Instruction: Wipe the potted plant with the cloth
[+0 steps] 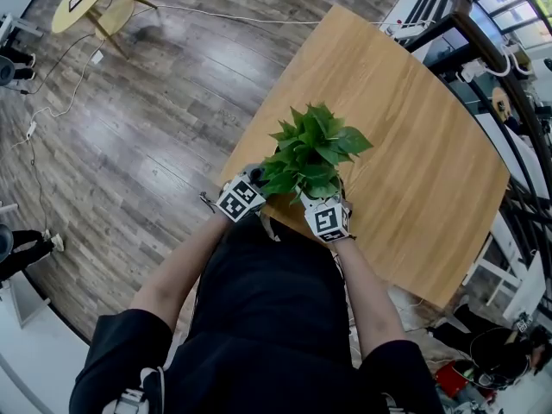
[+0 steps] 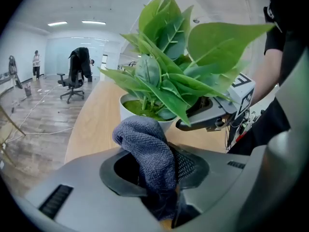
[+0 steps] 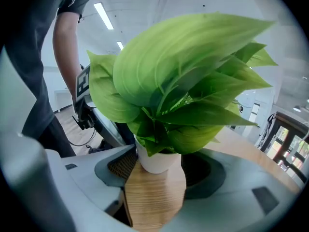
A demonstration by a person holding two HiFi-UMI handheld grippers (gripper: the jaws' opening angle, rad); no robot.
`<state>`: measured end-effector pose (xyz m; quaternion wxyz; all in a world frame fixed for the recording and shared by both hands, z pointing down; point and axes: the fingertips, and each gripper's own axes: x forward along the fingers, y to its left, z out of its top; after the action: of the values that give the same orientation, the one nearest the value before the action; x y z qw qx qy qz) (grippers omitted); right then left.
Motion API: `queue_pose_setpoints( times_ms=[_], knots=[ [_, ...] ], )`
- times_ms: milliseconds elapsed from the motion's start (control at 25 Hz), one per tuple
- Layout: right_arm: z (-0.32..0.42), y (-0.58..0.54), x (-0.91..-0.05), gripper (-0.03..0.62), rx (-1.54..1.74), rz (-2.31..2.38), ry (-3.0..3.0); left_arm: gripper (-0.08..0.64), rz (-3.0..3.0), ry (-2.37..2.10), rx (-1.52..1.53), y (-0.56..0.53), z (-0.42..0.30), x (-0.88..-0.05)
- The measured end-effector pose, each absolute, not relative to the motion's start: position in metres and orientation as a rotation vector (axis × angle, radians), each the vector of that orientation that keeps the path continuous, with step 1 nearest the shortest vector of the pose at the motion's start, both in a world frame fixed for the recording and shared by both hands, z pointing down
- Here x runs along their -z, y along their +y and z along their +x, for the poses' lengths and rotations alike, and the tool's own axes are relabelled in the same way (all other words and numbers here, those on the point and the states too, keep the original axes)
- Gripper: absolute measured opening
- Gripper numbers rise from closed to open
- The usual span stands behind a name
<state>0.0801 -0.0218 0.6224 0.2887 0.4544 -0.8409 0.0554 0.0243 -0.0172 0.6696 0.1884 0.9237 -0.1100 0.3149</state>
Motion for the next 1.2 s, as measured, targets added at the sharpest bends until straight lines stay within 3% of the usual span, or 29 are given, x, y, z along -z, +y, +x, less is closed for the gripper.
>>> queue_pose_setpoints(
  times_ms=[320, 640, 1200],
  knots=[
    [0.063, 0.007, -0.625, 0.275, -0.132, 1.117, -2.267, 0.143, 2.609, -0.358, -0.871, -0.047, 0.021, -0.664],
    [0.095, -0.015, -0.622, 0.275, -0.144, 1.228, -2.207, 0.143, 2.612, -0.357, -0.907, -0.057, 0.016, -0.667],
    [0.084, -0.028, -0.625, 0.275, -0.154, 1.269, -2.175, 0.144, 2.633, -0.241, -0.921, -0.01, 0.029, -0.669]
  ],
)
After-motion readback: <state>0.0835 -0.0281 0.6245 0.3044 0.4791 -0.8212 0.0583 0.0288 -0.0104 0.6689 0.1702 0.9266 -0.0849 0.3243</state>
